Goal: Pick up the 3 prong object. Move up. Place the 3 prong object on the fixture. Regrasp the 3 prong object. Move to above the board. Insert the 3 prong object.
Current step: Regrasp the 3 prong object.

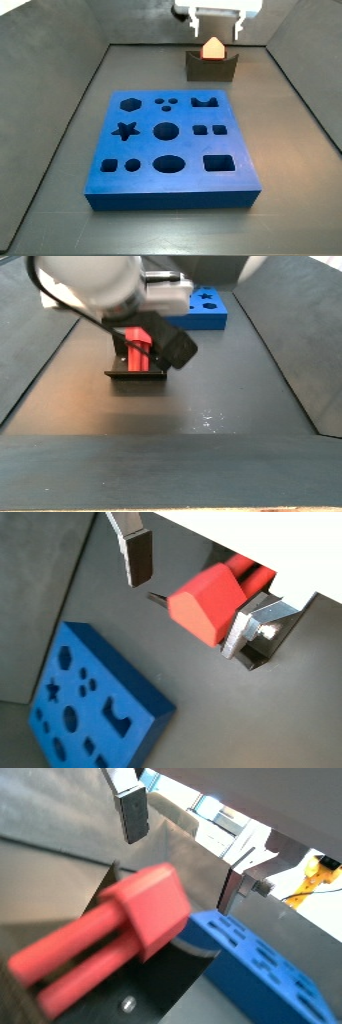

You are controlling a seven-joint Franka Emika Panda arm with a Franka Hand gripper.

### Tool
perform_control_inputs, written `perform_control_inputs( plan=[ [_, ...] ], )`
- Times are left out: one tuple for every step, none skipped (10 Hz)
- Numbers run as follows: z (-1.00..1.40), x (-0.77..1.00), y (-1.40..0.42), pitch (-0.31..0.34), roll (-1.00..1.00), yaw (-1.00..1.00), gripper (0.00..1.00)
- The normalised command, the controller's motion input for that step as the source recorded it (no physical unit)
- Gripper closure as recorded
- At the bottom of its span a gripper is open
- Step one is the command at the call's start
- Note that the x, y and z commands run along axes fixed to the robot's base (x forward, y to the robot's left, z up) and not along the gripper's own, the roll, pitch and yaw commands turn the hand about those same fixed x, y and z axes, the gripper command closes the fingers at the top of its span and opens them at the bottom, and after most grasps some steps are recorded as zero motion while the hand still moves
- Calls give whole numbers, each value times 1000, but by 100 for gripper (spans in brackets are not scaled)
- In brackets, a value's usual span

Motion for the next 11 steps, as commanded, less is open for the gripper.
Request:
perform_control_inputs(
  plan=[
    [899,-33,7,40,36,-30,0],
    [663,-34,6,38,42,-27,0],
    [484,-33,7,33,46,-26,0],
    [367,-35,6,33,46,-25,0],
    [731,-106,-762,29,1000,27,0],
    [620,-98,-747,28,1000,27,0],
    [439,-110,-595,15,1000,26,0],
    [315,-119,-497,10,1000,26,0],
    [101,-87,-301,4,1000,26,0],
    [35,-53,-134,3,1000,26,0],
    [15,-29,-13,3,1000,27,0]
  ],
)
